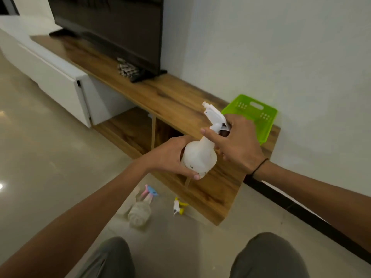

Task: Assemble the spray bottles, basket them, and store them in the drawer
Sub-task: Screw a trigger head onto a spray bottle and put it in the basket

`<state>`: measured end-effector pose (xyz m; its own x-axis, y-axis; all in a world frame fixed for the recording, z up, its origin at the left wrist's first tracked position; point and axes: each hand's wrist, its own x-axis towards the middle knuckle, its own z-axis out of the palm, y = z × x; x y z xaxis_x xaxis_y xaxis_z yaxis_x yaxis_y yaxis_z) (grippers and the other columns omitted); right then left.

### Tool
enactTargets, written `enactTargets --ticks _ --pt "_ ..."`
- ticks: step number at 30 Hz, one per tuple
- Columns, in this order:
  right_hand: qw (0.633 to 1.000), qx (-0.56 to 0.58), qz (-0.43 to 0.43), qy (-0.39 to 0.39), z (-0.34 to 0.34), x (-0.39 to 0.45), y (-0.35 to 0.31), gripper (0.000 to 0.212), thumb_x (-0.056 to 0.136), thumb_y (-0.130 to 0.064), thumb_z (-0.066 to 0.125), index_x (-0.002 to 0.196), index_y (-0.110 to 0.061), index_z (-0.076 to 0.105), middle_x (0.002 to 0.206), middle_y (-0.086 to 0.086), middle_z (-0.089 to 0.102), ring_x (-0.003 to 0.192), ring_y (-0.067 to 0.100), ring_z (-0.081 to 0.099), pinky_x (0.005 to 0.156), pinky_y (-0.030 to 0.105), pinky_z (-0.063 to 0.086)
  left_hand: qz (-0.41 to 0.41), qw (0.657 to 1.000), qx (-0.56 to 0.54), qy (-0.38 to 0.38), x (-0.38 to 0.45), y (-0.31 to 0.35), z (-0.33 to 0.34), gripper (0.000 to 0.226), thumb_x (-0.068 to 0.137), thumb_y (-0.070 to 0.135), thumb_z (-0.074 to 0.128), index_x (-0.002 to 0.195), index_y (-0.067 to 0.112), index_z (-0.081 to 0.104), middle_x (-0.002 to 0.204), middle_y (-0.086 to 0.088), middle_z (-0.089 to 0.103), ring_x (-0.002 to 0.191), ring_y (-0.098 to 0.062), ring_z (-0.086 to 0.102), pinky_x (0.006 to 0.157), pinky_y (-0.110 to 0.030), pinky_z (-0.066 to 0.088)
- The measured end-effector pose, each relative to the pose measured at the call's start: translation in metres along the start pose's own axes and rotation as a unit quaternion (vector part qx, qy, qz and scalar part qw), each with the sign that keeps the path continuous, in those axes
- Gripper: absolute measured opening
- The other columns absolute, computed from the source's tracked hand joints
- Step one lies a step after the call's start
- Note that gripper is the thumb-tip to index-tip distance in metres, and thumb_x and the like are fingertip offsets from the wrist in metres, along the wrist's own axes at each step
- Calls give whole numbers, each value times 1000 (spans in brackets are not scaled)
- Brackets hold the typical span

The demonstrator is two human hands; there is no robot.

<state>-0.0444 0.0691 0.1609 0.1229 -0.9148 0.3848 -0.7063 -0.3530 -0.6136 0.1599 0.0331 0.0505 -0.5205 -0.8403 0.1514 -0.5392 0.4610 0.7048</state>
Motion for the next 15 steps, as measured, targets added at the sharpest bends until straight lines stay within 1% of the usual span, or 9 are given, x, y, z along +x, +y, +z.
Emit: enactTargets --ticks 2,4,5,7,8,11,13,15 --pt "1000 -10 -24 16 -21 21 -12 51 87 -50 80 86 -1 67 68 10 72 44 14 68 46 47 55 13 1000 5 13 19 13 -20 96 62 73 88 142 45 43 134 26 55 122 -2 58 98 -24 57" --pt "999 -12 -40 32 -39 45 -22 54 87 -49 80 84 3 66 63 10 71 41 12 66 45 45 55 25 999 8 31 37 26 -40 91 60 76 87 136 53 41 125 36 54 117 11 56 86 -11 54" --pt "998 -17 -43 39 -48 56 -27 57 86 -50 81 83 4 65 61 11 71 41 13 66 46 45 56 32 999 9 41 46 33 -48 91 58 80 85 134 57 40 121 41 53 114 16 55 82 -7 51" --pt "997 -32 -48 56 -62 78 -36 59 85 -51 81 80 6 63 60 13 71 42 16 67 48 44 57 43 997 7 60 63 46 -64 94 55 85 82 136 56 42 118 41 54 112 16 56 82 -10 49" --pt "996 -35 -53 67 -69 88 -39 60 84 -50 82 78 6 62 61 14 70 45 19 69 50 44 57 52 996 0 69 72 52 -70 95 55 85 82 136 53 46 118 38 58 111 14 59 83 -12 52" --pt "991 -42 -63 109 -89 117 -44 62 83 -45 84 76 12 59 69 25 69 66 36 74 63 53 57 87 990 -46 102 107 68 -82 94 56 75 90 136 35 60 118 22 71 105 4 70 81 -22 64" --pt "990 -49 -49 125 -101 135 -42 62 82 -44 83 79 14 60 78 30 69 76 43 73 66 58 57 97 985 -70 128 132 76 -82 95 54 72 93 134 32 62 112 20 74 99 6 72 80 -20 64" --pt "989 -57 -26 133 -112 150 -33 59 82 -43 82 82 12 61 82 29 70 77 43 73 66 58 58 89 982 -69 150 156 82 -77 100 51 76 91 137 34 61 107 24 72 96 12 70 77 -14 60"
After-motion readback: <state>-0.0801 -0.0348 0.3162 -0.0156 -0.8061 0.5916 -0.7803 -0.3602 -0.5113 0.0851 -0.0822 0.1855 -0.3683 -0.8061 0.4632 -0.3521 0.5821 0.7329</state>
